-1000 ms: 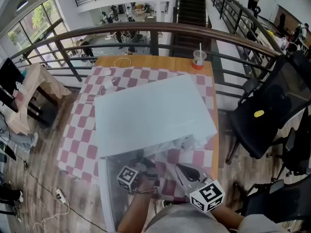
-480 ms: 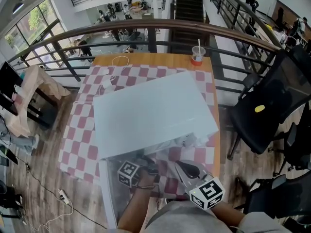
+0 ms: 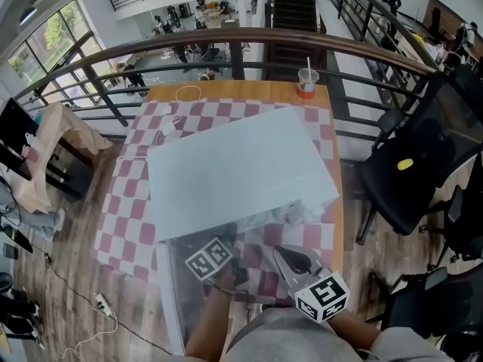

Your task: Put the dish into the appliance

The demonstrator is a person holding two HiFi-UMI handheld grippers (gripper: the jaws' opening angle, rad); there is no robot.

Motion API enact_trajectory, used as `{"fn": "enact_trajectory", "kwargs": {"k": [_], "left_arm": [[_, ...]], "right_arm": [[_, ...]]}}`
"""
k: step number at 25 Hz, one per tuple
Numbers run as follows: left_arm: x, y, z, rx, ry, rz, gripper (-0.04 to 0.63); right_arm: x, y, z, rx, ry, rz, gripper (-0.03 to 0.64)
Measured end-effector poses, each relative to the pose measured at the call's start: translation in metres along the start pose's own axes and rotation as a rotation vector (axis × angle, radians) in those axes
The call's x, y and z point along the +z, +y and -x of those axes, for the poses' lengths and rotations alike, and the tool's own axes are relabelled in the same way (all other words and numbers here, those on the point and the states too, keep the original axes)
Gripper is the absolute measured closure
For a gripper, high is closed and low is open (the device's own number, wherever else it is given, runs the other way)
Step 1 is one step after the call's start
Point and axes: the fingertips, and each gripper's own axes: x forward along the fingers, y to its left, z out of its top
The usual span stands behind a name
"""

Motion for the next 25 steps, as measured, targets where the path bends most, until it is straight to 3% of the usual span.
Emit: {"fn": "enact_trajectory", "kwargs": {"k": [3,6,8,12,15,17,21,23,25], "left_arm": [[-0.011,-0.005,0.0,0.048,0.056,-0.233,0.359],[-0.017,-0.007,0.0,0.088,0.09,-0.377,0.35],[-0.019,-0.009,0.001,0.105,0.098,-0.4,0.336],[-0.017,-0.009,0.002,0.094,0.079,-0.375,0.325],[-0.014,-0.014,0.002,0.034,0.042,-0.321,0.196],[-0.016,-0.018,0.002,0.017,0.038,-0.338,0.152],[-0.028,-0.015,0.0,0.072,0.098,-0.543,0.113],[-0.037,-0.007,-0.002,0.144,0.172,-0.682,0.1],[-0.042,0.002,-0.001,0.215,0.222,-0.769,0.1]], "right_arm": [[-0.002,0.0,0.002,0.0,-0.003,0.001,0.617],[-0.005,-0.001,0.004,-0.006,-0.002,0.0,0.617],[-0.004,-0.003,0.007,-0.011,-0.004,-0.001,0.617],[-0.005,-0.008,0.012,-0.018,-0.011,-0.001,0.617],[-0.006,-0.011,0.015,-0.025,-0.015,-0.007,0.617],[-0.006,-0.011,0.016,-0.027,-0.015,-0.012,0.617],[-0.005,-0.014,0.018,-0.029,-0.021,-0.015,0.617],[-0.005,-0.015,0.019,-0.03,-0.021,-0.018,0.617],[-0.007,-0.015,0.02,-0.03,-0.019,-0.019,0.617]]}}
